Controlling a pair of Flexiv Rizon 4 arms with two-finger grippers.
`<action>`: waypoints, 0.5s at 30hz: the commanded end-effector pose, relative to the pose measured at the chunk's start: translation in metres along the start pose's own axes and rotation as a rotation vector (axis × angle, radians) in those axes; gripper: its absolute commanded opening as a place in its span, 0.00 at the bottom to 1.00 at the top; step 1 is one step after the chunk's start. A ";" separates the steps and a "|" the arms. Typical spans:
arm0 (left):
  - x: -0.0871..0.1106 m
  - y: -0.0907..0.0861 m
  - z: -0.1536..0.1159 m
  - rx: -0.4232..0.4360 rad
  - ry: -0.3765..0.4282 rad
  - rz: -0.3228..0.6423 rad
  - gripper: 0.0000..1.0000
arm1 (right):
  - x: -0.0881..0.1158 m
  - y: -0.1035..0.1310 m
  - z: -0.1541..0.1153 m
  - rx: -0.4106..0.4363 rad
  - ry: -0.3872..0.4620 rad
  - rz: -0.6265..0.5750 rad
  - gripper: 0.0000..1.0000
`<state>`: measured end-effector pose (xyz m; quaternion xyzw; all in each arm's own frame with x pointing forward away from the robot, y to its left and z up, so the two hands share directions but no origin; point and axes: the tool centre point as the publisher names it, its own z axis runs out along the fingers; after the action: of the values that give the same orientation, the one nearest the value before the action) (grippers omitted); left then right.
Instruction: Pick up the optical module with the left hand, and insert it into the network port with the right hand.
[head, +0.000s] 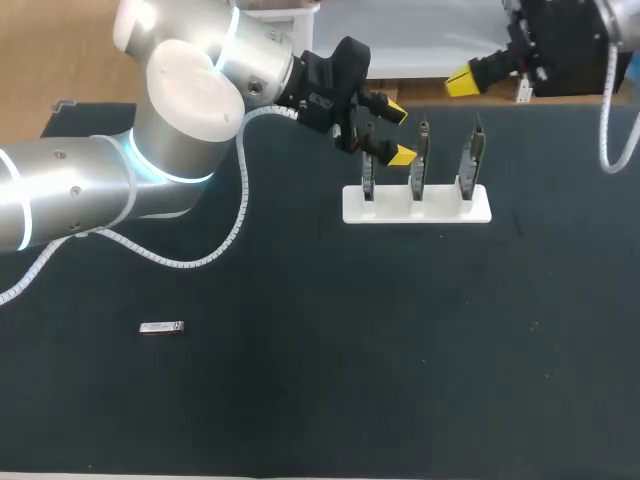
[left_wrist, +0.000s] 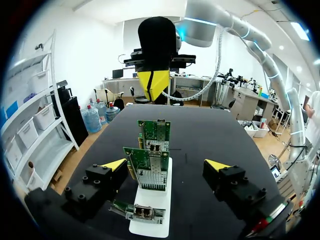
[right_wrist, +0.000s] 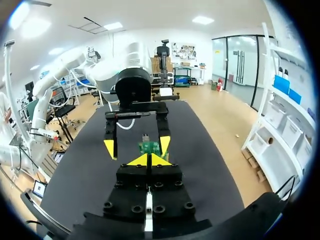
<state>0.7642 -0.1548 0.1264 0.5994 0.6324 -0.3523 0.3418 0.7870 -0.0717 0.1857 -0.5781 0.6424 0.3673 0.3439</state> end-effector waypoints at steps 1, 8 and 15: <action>-0.001 0.001 0.001 0.002 0.004 -0.002 1.00 | 0.009 0.006 -0.021 0.017 -0.011 -0.003 0.00; -0.001 0.001 0.001 0.002 0.004 -0.002 1.00 | 0.026 0.007 -0.044 0.030 -0.016 0.001 0.00; -0.001 0.001 0.001 0.002 0.004 -0.002 1.00 | 0.042 0.009 -0.051 -0.005 0.006 0.003 0.00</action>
<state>0.7642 -0.1548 0.1264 0.5994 0.6324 -0.3523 0.3418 0.7719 -0.1324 0.1759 -0.5784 0.6452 0.3655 0.3399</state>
